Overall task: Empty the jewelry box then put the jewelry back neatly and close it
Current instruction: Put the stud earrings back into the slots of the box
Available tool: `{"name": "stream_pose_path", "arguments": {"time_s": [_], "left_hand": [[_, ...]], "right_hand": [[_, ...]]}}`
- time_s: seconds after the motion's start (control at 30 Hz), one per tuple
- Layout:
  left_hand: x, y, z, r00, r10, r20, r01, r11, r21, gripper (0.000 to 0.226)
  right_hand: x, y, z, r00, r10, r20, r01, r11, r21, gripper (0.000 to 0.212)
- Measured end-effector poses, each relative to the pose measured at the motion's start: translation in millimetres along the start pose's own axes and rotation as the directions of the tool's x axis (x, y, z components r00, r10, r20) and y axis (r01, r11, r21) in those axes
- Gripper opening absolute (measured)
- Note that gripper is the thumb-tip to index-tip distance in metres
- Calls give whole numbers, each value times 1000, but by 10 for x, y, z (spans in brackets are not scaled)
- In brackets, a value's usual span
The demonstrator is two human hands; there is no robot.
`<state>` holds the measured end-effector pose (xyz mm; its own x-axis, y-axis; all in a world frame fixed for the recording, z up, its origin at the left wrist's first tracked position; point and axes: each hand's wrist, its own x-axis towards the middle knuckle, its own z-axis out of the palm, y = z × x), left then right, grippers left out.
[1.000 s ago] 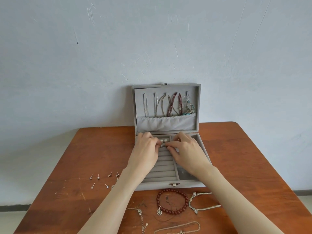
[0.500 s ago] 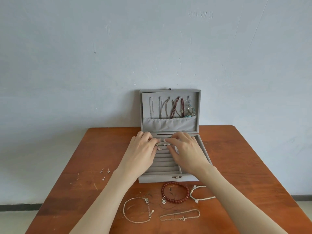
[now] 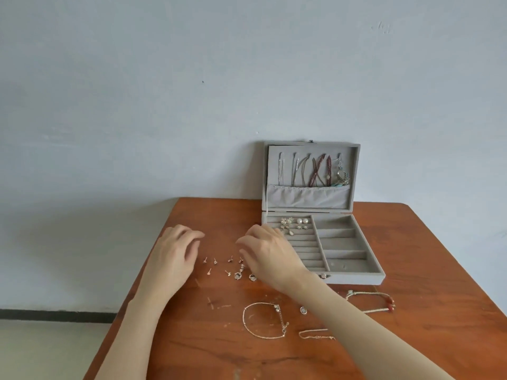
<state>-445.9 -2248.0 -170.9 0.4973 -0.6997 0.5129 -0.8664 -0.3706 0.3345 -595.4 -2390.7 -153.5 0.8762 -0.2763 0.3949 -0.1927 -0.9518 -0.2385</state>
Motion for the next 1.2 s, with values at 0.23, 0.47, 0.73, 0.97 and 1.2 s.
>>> {"name": "stream_pose_path", "arguments": {"time_s": [0.23, 0.47, 0.73, 0.97, 1.2], "left_hand": [[-85, -150, -10, 974, -169, 151, 197, 961, -195, 12], [-89, -85, -7, 949, -151, 277, 207, 960, -186, 9], [-99, 15, 56, 973, -161, 162, 171, 984, -49, 7], [-72, 110, 135, 985, -60, 162, 81, 989, -123, 8], [116, 447, 220, 978, 61, 201, -25, 984, -176, 10]], "right_hand": [[195, -287, 264, 986, 62, 156, -60, 998, -16, 25], [268, -367, 364, 986, 70, 154, -68, 998, -16, 24], [216, -329, 361, 998, 66, 21, -62, 984, -167, 9], [54, 17, -38, 974, 216, -69, -207, 971, 117, 14], [-254, 685, -256, 882, 464, -87, -433, 869, 241, 10]]}}
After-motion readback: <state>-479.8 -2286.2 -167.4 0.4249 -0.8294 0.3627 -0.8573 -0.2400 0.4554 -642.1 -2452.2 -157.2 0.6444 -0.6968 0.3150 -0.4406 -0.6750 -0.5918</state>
